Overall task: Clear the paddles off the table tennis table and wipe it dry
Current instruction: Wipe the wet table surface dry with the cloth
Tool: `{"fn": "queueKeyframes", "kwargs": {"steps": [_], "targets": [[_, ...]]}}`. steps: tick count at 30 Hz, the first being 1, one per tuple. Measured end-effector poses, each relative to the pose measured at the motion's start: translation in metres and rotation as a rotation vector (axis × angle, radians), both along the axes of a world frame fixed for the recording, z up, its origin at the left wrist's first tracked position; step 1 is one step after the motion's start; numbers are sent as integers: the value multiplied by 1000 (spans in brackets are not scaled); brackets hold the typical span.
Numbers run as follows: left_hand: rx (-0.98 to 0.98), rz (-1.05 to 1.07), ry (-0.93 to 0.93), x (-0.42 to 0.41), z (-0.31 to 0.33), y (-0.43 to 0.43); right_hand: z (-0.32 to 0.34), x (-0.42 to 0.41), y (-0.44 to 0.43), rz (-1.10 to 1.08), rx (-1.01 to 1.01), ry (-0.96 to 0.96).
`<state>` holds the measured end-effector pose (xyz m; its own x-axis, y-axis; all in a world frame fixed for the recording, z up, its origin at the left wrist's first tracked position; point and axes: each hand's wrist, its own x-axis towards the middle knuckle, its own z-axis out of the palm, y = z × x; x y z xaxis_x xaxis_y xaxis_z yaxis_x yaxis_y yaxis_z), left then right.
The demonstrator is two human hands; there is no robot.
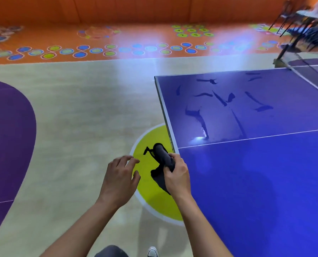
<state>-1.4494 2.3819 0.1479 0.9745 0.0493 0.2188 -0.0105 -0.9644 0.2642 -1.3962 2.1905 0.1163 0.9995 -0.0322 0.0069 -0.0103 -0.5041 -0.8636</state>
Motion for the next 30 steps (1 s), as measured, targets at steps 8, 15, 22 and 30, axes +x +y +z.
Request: {"fn": "queueKeyframes", "kwargs": {"steps": [8,15,22,30], "targets": [[-45,-51,3,160,-1,75,0,142,60,-79,-18,-37],[-32,-197,38,309,1,157,10,271,136,-239,-59,-71],[-16,-408,25,460,14,185,12,375,173,-425,-113,-95],[19,-600,47,639,9,166,-4,520,159,-633,-107,-98]]}}
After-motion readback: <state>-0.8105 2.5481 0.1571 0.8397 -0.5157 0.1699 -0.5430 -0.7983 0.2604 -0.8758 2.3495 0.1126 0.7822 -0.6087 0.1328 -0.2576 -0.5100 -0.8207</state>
